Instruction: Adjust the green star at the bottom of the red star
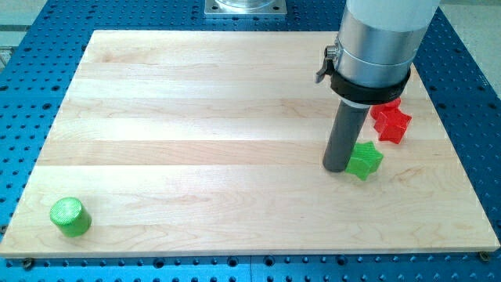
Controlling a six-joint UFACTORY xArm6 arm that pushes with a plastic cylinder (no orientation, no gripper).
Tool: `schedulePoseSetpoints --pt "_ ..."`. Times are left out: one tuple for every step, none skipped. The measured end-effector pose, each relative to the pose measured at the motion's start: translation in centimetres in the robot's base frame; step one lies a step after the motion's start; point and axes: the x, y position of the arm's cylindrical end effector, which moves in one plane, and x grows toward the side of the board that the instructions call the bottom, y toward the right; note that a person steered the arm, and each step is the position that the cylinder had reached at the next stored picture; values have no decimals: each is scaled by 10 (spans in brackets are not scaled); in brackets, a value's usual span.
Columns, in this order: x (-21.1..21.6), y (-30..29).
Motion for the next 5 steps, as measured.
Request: schedulePoseSetpoints --pt "-7 34" --pt "-7 42" --pt "-7 35" --pt "-7 27" --pt "-6 -4"
